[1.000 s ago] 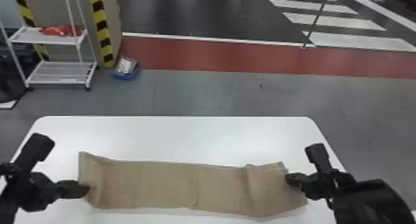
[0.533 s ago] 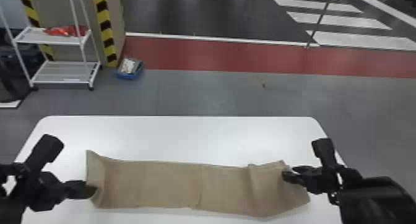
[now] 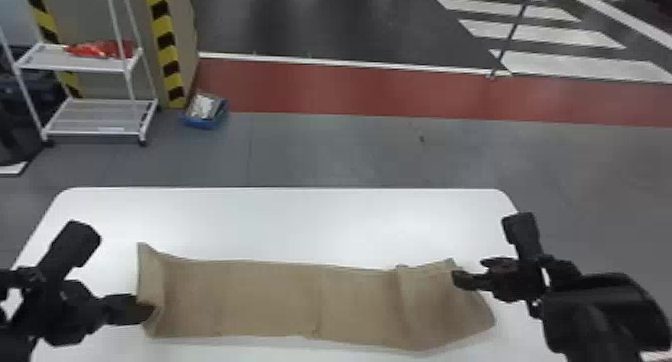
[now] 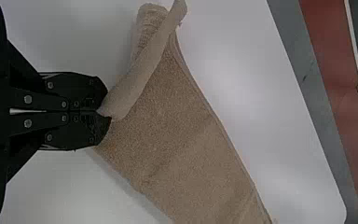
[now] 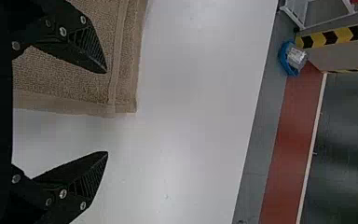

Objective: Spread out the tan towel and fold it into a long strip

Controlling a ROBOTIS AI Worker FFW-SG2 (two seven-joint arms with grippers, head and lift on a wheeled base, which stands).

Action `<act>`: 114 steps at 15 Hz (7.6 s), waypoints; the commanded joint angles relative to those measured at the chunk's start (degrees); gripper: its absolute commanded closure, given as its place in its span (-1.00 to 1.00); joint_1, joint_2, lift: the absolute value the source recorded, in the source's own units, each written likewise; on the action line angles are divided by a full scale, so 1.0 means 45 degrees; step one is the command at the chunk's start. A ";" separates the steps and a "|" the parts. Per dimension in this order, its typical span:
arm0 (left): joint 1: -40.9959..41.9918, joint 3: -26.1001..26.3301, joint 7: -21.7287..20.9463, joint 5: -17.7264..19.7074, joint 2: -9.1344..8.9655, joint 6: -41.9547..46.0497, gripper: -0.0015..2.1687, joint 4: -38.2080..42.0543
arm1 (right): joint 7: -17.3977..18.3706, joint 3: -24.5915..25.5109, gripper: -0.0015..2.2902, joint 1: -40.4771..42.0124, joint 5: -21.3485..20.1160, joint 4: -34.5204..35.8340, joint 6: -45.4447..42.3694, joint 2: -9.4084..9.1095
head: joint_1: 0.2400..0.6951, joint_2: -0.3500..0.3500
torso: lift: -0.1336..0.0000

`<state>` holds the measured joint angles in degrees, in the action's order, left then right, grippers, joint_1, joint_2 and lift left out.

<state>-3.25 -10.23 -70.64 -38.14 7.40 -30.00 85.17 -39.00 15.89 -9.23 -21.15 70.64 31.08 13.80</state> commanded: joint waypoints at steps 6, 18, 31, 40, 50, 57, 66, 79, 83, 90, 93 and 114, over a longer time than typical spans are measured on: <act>0.0018 0.0007 0.0034 0.0000 -0.0005 0.0152 0.98 -0.0059 | 0.0365 -0.0639 -0.77 -0.0390 -0.1080 -0.1029 0.0195 -0.0001 | 1.00 -0.52 | 1.00; 0.0213 -0.0150 -0.0416 0.0000 0.0113 0.0777 0.98 -0.0059 | 0.0092 -0.0581 -0.18 -0.0448 -0.0768 -0.0853 0.0312 -0.0001 | 1.00 -0.49 | 1.00; 0.0350 -0.0169 -0.0611 0.0000 0.0113 0.1519 0.98 -0.0001 | 0.0131 -0.0386 -0.57 -0.0819 -0.0768 -0.0853 0.0429 -0.0001 | 1.00 -0.52 | 1.00; 0.0409 -0.0247 -0.0728 0.0000 0.0132 0.1870 0.98 -0.0020 | -0.0162 -0.0210 -0.51 -0.1073 -0.1061 -0.0873 0.1093 0.0078 | 1.00 -0.55 | 1.00; 0.0506 -0.0306 -0.0806 0.0000 0.0132 0.2144 0.98 -0.0020 | -0.0006 -0.0386 -0.33 -0.1444 -0.1588 -0.1185 0.1211 0.0058 | 1.00 -0.59 | 1.00; 0.0506 -0.0325 -0.0865 0.0020 0.0132 0.2183 0.98 -0.0001 | 0.0072 -0.0444 -0.34 -0.1562 -0.1764 -0.1595 0.1289 0.0058 | 1.00 -0.60 | 1.00; 0.0545 -0.0364 -0.0943 0.0000 0.0132 0.2222 0.98 -0.0001 | -0.0123 -0.0054 0.08 -0.1483 -0.1393 -0.1341 0.1289 0.0038 | 1.00 -0.60 | 1.00; 0.0623 -0.0482 -0.1177 0.0000 0.0152 0.2964 0.98 0.0019 | 0.0834 0.0864 0.08 -0.0995 -0.0572 -0.1361 -0.3321 -0.0215 | 1.00 -0.58 | 1.00; 0.0584 -0.0814 -0.1255 -0.0020 0.0288 0.2964 0.98 -0.0020 | 0.1811 0.1079 0.08 -0.0995 -0.0436 -0.1380 -0.3594 -0.0196 | 1.00 -0.59 | 1.00; 0.0741 -0.0950 -0.1314 -0.0352 0.0445 0.2964 0.98 -0.0177 | 0.3510 0.0083 0.08 -0.2108 -0.0846 -0.4271 -0.4883 0.0253 | 1.00 -0.57 | 1.00; 0.0760 -0.0931 -0.1314 -0.0391 0.0484 0.3003 0.98 -0.0255 | 0.3881 -0.0581 0.08 -0.2733 -0.1549 -0.5443 -0.4766 0.0351 | 1.00 -0.56 | 1.00; 0.0936 -0.0970 0.0366 -0.0449 0.0249 0.2261 -0.97 -0.0098 | 0.4955 -0.0542 -0.95 -0.1347 -0.1295 -0.2337 -0.1524 -0.0020 | 1.00 -0.60 | 1.00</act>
<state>0.97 -14.37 -69.05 -40.24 8.54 -19.63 84.73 -16.59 13.24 -16.39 -28.04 58.17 23.86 13.79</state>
